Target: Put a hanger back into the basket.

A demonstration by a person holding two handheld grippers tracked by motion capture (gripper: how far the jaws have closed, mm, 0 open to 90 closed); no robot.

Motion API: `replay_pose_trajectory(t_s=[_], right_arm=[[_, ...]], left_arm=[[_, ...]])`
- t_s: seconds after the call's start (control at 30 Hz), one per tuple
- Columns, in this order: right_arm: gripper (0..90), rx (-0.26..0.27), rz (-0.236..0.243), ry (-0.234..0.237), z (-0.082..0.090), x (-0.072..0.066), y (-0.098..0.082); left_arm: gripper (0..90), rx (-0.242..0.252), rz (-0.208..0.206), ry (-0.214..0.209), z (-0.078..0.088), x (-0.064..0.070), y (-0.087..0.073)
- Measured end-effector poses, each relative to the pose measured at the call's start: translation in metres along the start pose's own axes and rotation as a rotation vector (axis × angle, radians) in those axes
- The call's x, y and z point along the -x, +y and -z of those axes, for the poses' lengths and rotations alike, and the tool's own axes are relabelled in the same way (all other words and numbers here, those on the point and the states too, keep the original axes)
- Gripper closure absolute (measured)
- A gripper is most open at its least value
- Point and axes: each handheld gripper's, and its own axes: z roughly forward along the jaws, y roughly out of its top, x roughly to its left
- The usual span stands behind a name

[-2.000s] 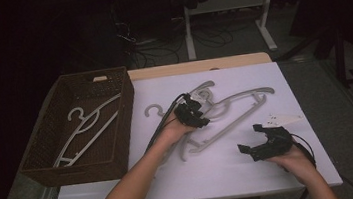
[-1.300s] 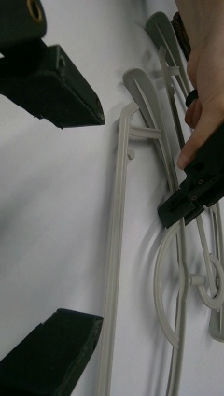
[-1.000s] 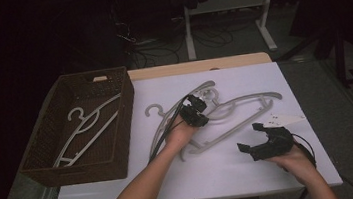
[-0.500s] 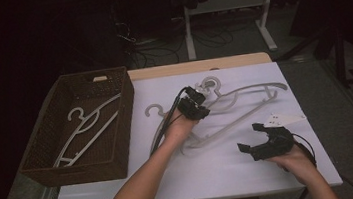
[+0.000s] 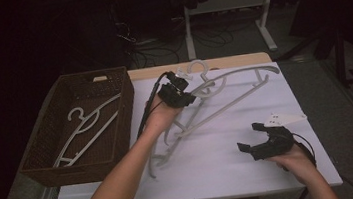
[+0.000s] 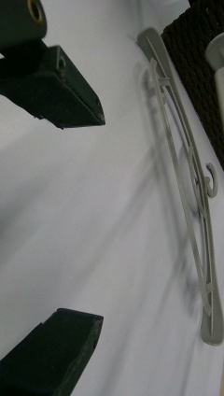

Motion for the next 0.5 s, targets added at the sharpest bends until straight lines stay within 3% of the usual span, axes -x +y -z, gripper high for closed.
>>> replay_pose_trajectory(t_s=[0.3,0.5], right_arm=[[4.4,-0.007,0.003,-0.003,-0.002,0.0,0.0],[4.4,-0.006,0.002,-0.004,-0.003,0.001,0.0]], left_arm=[[81.8,0.019,0.004,0.037,0.057,-0.023,-0.006],[81.8,0.042,0.022,0.066,0.1,-0.045,-0.019]])
